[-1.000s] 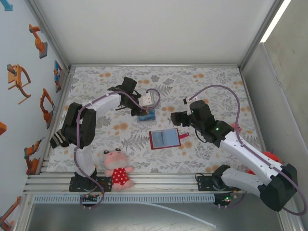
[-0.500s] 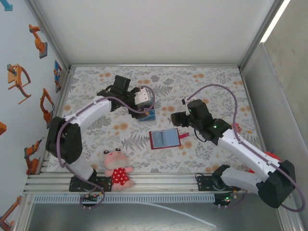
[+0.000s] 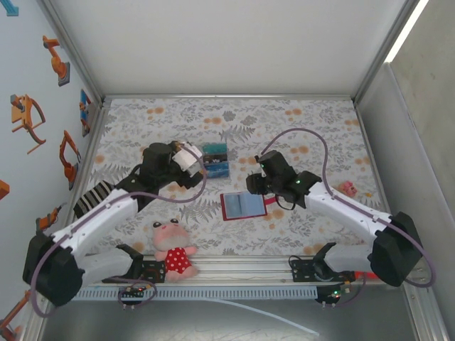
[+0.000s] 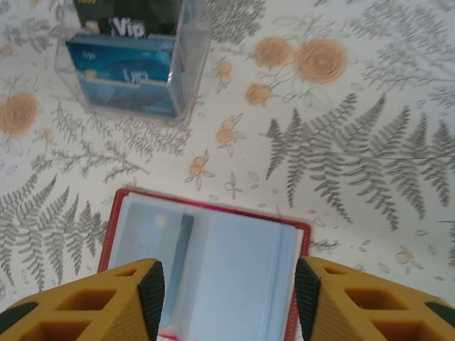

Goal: Take the credit cards out of the card holder

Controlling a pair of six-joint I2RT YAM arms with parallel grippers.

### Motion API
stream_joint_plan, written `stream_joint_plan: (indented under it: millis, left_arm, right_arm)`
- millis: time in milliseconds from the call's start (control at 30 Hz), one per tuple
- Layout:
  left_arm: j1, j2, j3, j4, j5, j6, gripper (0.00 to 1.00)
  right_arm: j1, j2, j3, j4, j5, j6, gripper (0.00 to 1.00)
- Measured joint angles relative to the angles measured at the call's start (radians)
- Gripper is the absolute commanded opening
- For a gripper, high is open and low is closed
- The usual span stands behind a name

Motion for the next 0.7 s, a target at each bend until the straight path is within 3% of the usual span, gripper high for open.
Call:
stream_joint_plan:
  millis: [167, 333, 700]
  left_arm:
    - [0.000, -0.179, -0.101, 0.077, -0.140, -0.211, 0.97]
    - [0.000, -0.277, -0.156, 0.069, -0.248, -0.379, 0.97]
    - [0.000, -0.320, -0.202, -0.033, -0.357, -0.571, 0.97]
  right_arm:
    - [0.097, 0.093, 0.025, -0.001, 0.000, 0.042, 0.36]
    - [0.167, 0.174, 0.061, -0.002, 0.001, 0.061, 0.35]
    - [0.232, 0.336, 0.138, -0.013, -0.018, 0.071, 0.35]
